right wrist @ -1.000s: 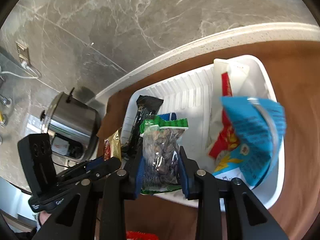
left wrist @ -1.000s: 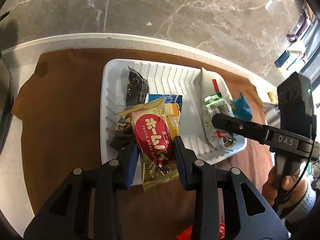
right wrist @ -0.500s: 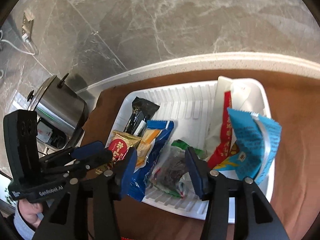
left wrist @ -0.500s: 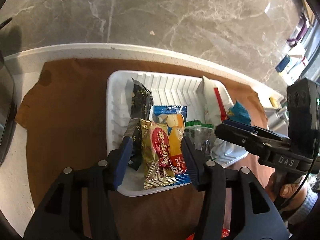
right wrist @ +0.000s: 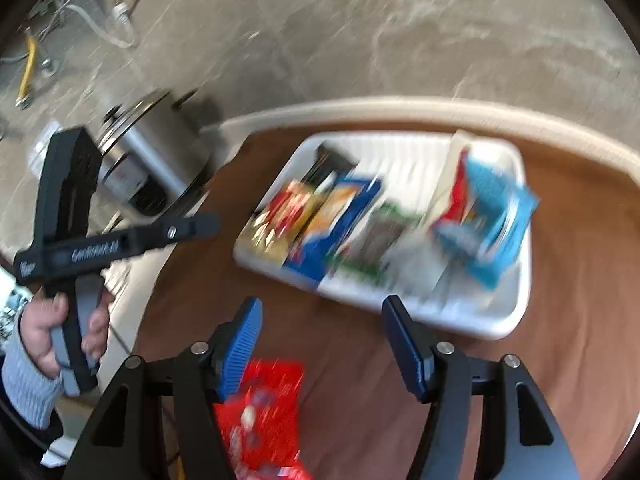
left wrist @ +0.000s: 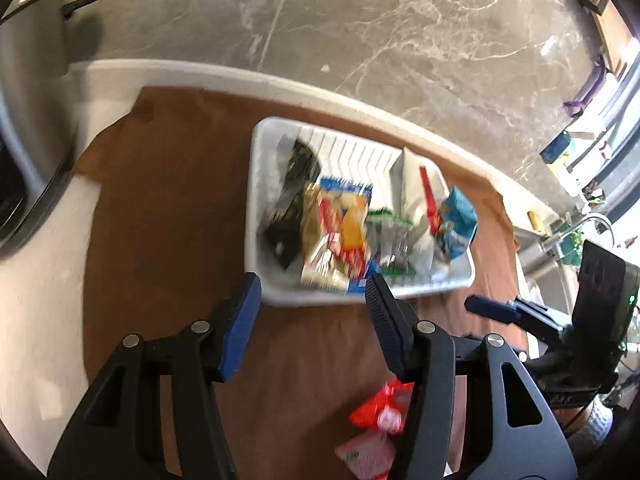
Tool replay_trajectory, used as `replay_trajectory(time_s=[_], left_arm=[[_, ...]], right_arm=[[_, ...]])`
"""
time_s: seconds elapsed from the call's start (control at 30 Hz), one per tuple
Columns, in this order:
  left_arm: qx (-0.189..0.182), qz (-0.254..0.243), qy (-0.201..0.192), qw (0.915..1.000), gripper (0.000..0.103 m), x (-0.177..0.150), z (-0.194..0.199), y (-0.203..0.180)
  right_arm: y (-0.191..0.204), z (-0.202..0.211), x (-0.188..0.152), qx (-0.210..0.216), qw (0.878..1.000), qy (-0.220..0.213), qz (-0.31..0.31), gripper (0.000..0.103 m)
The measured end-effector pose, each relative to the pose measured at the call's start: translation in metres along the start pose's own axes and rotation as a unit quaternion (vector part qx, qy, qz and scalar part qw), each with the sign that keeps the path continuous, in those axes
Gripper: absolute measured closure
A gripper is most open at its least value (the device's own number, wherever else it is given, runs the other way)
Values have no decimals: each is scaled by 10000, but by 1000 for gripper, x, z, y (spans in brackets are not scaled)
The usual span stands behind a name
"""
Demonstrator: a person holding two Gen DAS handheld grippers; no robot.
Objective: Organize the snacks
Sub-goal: 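Grasp the orange bar with left tool while right tool grasps the red Mylikes bag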
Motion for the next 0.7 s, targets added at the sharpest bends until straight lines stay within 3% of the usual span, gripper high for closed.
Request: replay_trajectory(time_s=[0.3,0.7], left_arm=[[306,435,285,9982,51,-76,49,-23],[475,1061,947,9887,50,-184,59,-45]], right_arm=[[7,-18,-48,523,9941,893,334,35],[31,-42,-63,450,9879,1218,851,34]])
Point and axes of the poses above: each gripper's, at about its wrist camera, not at the fingertips, and z roughly against the way its jaws point, y to its left, x to its top, the point moved 1 cm from there along -z, roughly the way its jaws point, and after that the axes turned 11 degrees about -z, right-handed, at the moved point
